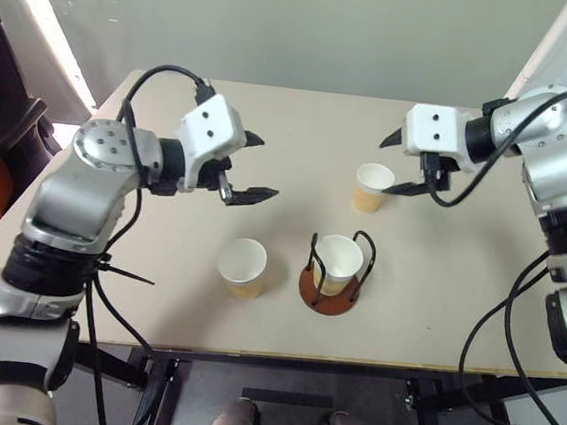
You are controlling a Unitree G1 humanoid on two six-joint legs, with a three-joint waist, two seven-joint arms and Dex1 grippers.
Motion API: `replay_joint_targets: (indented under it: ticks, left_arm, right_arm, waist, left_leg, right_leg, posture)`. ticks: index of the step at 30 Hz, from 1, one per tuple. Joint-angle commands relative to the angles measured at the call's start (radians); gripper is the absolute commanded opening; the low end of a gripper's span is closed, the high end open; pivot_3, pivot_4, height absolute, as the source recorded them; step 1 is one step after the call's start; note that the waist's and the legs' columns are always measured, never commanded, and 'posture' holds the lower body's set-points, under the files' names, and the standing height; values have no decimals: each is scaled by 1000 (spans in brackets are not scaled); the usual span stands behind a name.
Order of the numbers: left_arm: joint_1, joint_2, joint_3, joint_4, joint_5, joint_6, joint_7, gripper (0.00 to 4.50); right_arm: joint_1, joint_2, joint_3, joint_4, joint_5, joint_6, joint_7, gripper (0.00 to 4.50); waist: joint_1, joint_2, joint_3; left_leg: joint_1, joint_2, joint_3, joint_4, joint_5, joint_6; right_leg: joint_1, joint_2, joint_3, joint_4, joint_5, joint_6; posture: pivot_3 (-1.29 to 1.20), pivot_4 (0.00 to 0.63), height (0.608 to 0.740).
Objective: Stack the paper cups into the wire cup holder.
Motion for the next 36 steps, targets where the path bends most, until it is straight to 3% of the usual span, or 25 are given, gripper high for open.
replay_joint_targets:
  ticks: [1, 4, 13, 16, 25, 26, 29, 32, 36]
  left_arm:
    - [-15, -29, 1, -30, 31, -40, 30, 4500]
    - [10, -37, 16, -77, 22, -19, 29, 4500]
    - [99, 8, 75, -201, 6, 61, 45, 4500]
    - [130, 31, 97, -239, -3, 82, 42, 4500]
    - [140, 55, 112, -256, -17, 106, 40, 4500]
    - [134, 54, 109, -250, -17, 102, 38, 4500]
    - [122, 67, 112, -228, -38, 74, -10, 4500]
    - [125, 93, 115, -230, -83, 87, -80, 4500]
    - [139, 124, 146, -259, -184, 97, -177, 4500]
  right_arm:
    - [-72, 81, 40, 232, -118, -129, -92, 4025]
    - [-107, 149, 43, 385, -168, -183, -136, 4025]
    - [-126, 255, 53, 577, -284, -209, -233, 4025]
    - [-118, 265, 52, 598, -308, -208, -241, 3426]
    - [-147, 266, 18, 600, -316, -233, -244, 128]
    - [-158, 257, 12, 594, -311, -243, -233, 57]
    - [-223, 197, -43, 529, -245, -308, -81, 57]
    - [-239, 150, -122, 403, -99, -318, 189, 57]
    - [-164, 7, -20, -14, 297, -99, 308, 57]
  waist:
    - [0, 0, 0]
    - [-1, 1, 0]
    - [0, 1, 1]
    - [0, 1, 1]
    - [3, 1, 1]
    - [3, 1, 1]
    - [4, 3, 2]
    - [4, 2, 1]
    - [1, 1, 1]
  left_leg:
    - [0, 0, 0, 0, 0, 0]
    - [-3, 0, 1, -2, -1, -2]
    - [-13, 1, 2, -1, 0, -16]
    - [-17, 1, 2, 0, -1, -15]
    - [-15, 1, 2, 0, 0, -16]
    - [-15, 2, 2, 0, 0, -16]
    - [-16, 1, 2, 0, 0, -15]
    - [-19, 1, 2, -1, 1, -15]
    - [-18, 3, 2, -1, 1, -21]
  right_leg:
    - [-1, 0, 0, 0, 0, 1]
    - [-6, 0, 0, 1, 6, 10]
    - [-14, 1, -1, 0, 6, 10]
    - [-16, 1, -1, 0, 6, 10]
    - [-16, 0, -1, 0, 6, 10]
    - [-16, 1, -2, 0, 6, 10]
    - [-18, 1, -2, 1, 6, 10]
    - [-20, 1, -2, 1, 6, 10]
    - [-18, 3, -2, 1, 5, 8]
  posture:
    - [0, 150, 740]
    - [0, 150, 740]
    - [0, 150, 740]
    - [0, 150, 740]
    - [0, 150, 740]
    - [0, 150, 740]
    - [0, 150, 740]
    - [0, 150, 740]
    - [0, 150, 740]
